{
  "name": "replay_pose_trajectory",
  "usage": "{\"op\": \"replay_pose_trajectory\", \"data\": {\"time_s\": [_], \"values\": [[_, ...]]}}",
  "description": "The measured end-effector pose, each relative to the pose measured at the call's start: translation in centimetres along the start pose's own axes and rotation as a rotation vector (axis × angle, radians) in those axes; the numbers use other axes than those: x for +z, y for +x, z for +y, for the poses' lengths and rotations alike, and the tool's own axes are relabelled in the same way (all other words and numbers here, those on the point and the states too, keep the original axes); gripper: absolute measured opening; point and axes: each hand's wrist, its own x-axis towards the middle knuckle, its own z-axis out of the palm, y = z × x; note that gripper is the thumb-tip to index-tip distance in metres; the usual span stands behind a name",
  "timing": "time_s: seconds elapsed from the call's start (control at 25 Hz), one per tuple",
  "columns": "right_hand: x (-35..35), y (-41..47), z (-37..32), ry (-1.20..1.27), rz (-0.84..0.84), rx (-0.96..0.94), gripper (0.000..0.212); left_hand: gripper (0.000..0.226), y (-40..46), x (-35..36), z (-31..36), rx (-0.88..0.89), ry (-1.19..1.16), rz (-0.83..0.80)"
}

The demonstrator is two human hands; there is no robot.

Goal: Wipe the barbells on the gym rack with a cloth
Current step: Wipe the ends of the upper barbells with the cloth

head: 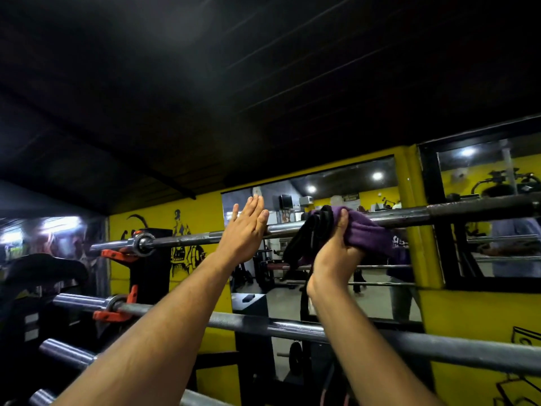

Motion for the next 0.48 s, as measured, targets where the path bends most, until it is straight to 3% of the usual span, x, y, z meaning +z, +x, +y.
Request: {"op": "replay_pose_trajectory", "data": {"time_s": [0.2, 0.4, 0.48], "values": [[-2.2, 2.2, -4.0, 0.138, 0.126, -0.103, 0.05, 0.058, 0.0, -0.1, -0.2, 0.008, 0.006, 0.012], [0.2, 0.2, 0.7, -0.021, 0.046, 0.006, 0.039, 0.059, -0.1, -1.0, -1.0, 0.059, -0.12, -0.002], [0.3, 0.3, 2.1, -0.01, 0.023, 0.017, 0.036, 0.059, -1.0, -1.6, -4.1, -0.023, -0.19, 0.077]]}}
